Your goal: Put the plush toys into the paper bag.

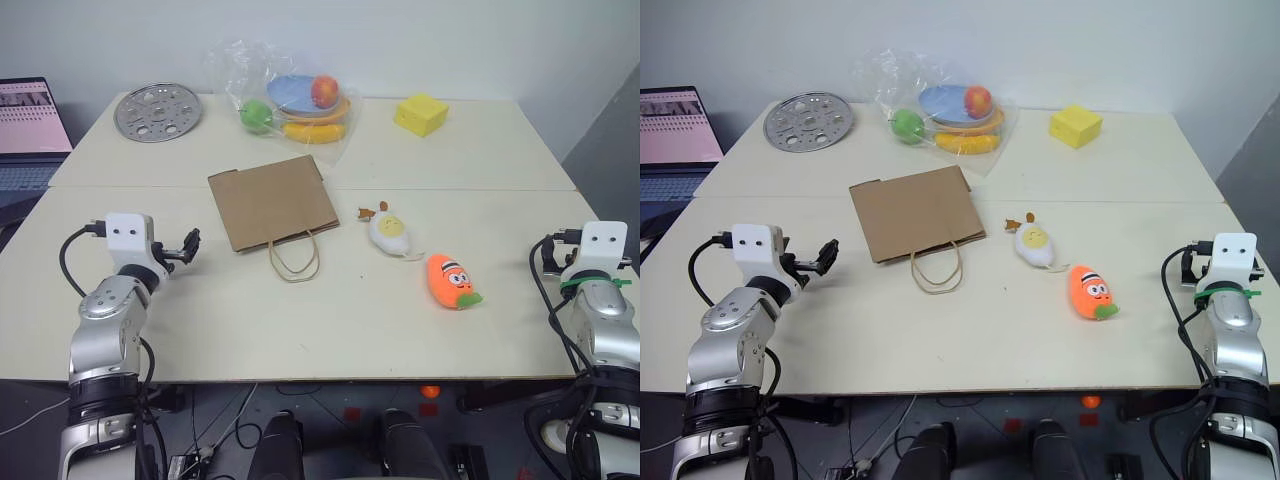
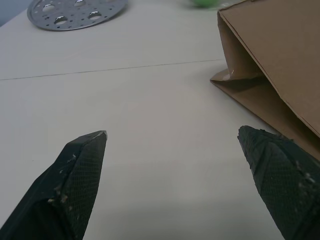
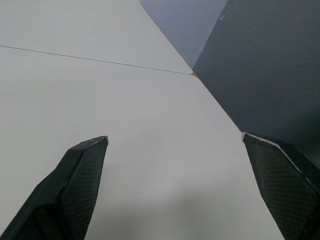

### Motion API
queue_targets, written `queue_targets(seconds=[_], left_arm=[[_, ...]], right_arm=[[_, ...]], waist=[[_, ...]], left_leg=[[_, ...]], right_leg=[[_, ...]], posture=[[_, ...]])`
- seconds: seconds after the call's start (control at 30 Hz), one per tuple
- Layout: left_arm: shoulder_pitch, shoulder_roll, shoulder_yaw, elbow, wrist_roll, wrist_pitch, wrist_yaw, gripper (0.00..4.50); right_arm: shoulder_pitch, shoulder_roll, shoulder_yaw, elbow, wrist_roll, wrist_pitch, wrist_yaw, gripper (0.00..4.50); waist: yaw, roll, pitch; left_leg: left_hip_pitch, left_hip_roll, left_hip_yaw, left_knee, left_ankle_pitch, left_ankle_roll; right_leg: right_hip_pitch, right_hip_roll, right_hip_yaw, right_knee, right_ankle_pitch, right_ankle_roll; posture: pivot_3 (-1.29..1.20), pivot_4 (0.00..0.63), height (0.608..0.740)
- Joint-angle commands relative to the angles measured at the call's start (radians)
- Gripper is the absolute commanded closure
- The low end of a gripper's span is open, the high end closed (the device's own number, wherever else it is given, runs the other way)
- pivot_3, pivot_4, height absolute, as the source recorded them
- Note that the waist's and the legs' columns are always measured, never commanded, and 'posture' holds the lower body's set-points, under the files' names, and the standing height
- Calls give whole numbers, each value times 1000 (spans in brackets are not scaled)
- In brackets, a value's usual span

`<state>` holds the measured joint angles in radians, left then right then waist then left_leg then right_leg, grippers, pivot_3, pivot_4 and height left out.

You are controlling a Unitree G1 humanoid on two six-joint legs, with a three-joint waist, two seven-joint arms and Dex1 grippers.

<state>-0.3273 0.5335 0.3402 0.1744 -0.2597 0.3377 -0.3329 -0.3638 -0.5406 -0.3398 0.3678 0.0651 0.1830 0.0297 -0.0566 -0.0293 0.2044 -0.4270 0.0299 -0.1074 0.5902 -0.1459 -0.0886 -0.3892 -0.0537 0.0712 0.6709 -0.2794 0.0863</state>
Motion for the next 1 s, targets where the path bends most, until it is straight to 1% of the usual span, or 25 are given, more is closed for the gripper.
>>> queue_targets(seconds=[0.03,0.1,0.17,0.27,0.4,0.57,0.7,0.8,0.93,1.0], left_arm=[[0,18,8,-58,-7,-5,-13,14],[1,18,8,-59,-2,-6,-10,14],[15,39,-4,-81,9,-8,-33,14],[26,58,-3,-124,-20,-7,-90,14],[28,105,-13,-179,-71,0,-214,14],[52,178,-41,-188,-80,-33,-365,14],[36,215,-15,-128,-102,-56,-445,14],[27,259,-17,-80,-101,-87,-515,14],[15,318,-73,-42,-77,-143,-634,14],[-2,331,-99,-26,-66,-159,-666,14]], right_arm=[[-8,-19,-22,-9,2,-22,0,0],[-10,-19,-21,-8,2,-23,0,0],[-14,-15,-15,-9,1,-21,1,0],[-16,-19,-6,-12,-3,-23,12,0],[-19,-38,9,-59,3,-8,69,0],[-4,-66,48,-201,46,52,220,0],[19,-99,81,-349,104,122,353,0],[22,-104,82,-446,173,200,418,0],[50,-117,118,-592,259,299,521,0],[67,-128,141,-661,290,339,561,0]], waist=[[0,0,0],[0,0,0],[0,0,0],[0,0,0],[0,0,0],[-2,1,0],[0,1,0],[0,1,0],[0,1,1],[1,1,1]], left_leg=[[0,0,0,0,0,0],[0,0,0,0,0,0],[0,0,0,0,0,0],[0,0,0,0,0,0],[0,0,0,0,0,0],[-1,0,1,-1,0,0],[-1,1,1,-3,0,0],[-1,1,1,-3,0,0],[-2,1,1,-3,0,0],[-2,1,1,-3,0,0]], right_leg=[[0,0,0,0,0,0],[0,0,0,0,0,0],[0,0,0,0,0,0],[0,0,0,-1,0,0],[0,0,0,-2,0,0],[1,0,1,-7,0,0],[0,0,0,-8,0,0],[0,0,0,-8,0,0],[0,0,0,-9,-1,-1],[0,0,0,-9,-1,-2]], posture=[[0,150,740],[0,150,740],[0,150,740],[0,150,740],[0,150,740],[0,150,740],[0,150,740],[0,150,740],[0,150,740],[0,150,740]])
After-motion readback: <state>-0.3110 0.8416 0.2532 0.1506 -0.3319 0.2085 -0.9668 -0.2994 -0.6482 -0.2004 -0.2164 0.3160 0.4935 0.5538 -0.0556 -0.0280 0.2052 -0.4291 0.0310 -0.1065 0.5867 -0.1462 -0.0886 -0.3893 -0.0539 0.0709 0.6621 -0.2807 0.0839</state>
